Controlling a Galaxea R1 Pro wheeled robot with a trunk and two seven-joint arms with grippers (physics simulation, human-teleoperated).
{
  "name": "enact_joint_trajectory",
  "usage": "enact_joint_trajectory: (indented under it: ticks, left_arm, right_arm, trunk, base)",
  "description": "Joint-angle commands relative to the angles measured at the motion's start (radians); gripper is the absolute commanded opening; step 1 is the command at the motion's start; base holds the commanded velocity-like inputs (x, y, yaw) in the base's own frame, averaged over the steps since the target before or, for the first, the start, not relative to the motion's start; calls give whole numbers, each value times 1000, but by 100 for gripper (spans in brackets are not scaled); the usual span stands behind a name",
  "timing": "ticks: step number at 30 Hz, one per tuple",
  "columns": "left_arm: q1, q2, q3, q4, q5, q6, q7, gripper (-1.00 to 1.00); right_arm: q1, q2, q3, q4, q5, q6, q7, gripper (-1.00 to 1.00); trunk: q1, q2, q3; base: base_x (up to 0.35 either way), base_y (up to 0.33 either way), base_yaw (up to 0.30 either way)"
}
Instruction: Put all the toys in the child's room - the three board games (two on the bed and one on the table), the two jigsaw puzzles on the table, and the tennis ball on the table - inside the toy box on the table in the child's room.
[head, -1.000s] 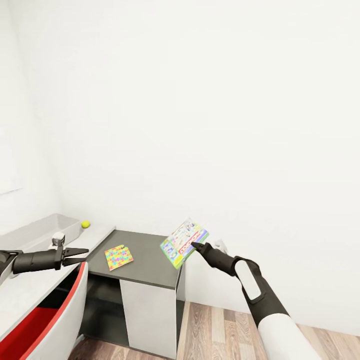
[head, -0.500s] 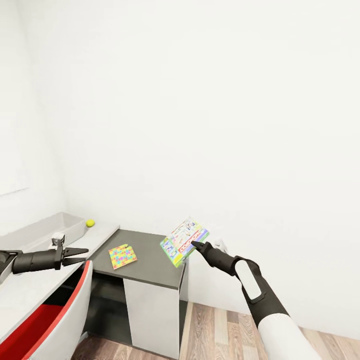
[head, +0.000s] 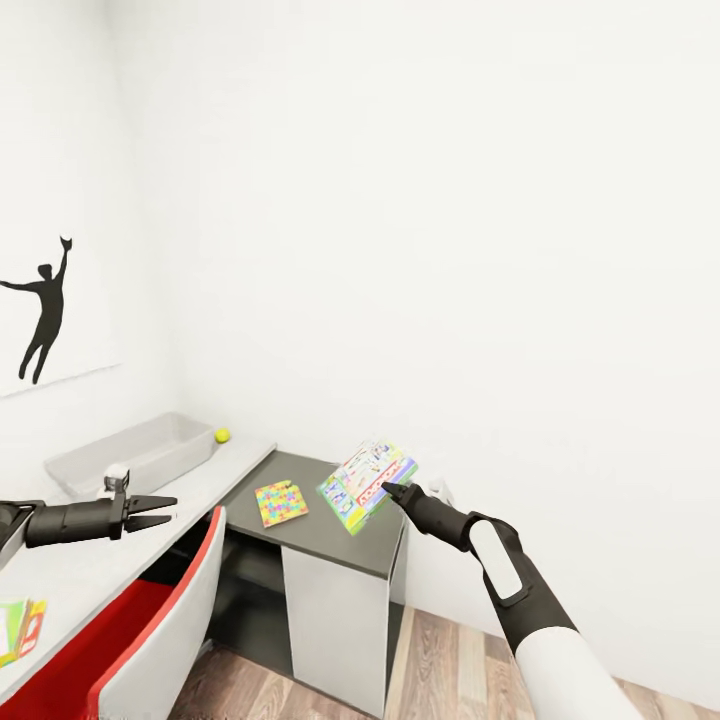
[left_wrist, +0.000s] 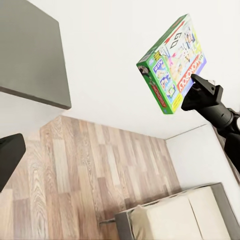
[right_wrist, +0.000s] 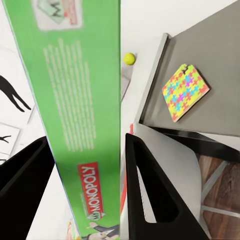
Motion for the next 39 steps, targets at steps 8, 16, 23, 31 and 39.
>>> enact_joint_trajectory:
  ticks: [8, 16, 23, 31, 39]
  left_arm:
    - [0, -2, 6, 0, -9, 9, -6, 100]
    - [0, -3, 6, 0, -9, 9, -6, 100]
    - [0, -4, 6, -1, -9, 9, -6, 100]
    - [0, -5, 6, -1, -9, 10, -6, 100]
    - [0, -5, 6, -2, -9, 9, -6, 100]
  right_arm:
    - [0, 3, -5, 0, -1, 5, 1, -100]
    - [0, 3, -4, 0, -1, 4, 1, -100]
    - [0, 3, -4, 0, -1, 4, 1, -100]
    - [0, 3, -1, 0, -1, 4, 1, -100]
    - [0, 3, -1, 0, -1, 4, 1, -100]
  trunk:
    - [0, -1, -4]
    - [0, -1, -14]
    - [0, -1, -24]
    - [0, -1, -33]
    - [0, -1, -39]
  base:
    - [0, 0, 71]
    - [0, -34, 145]
    - [0, -126, 174]
    - [106, -159, 217]
    - [78, -59, 257]
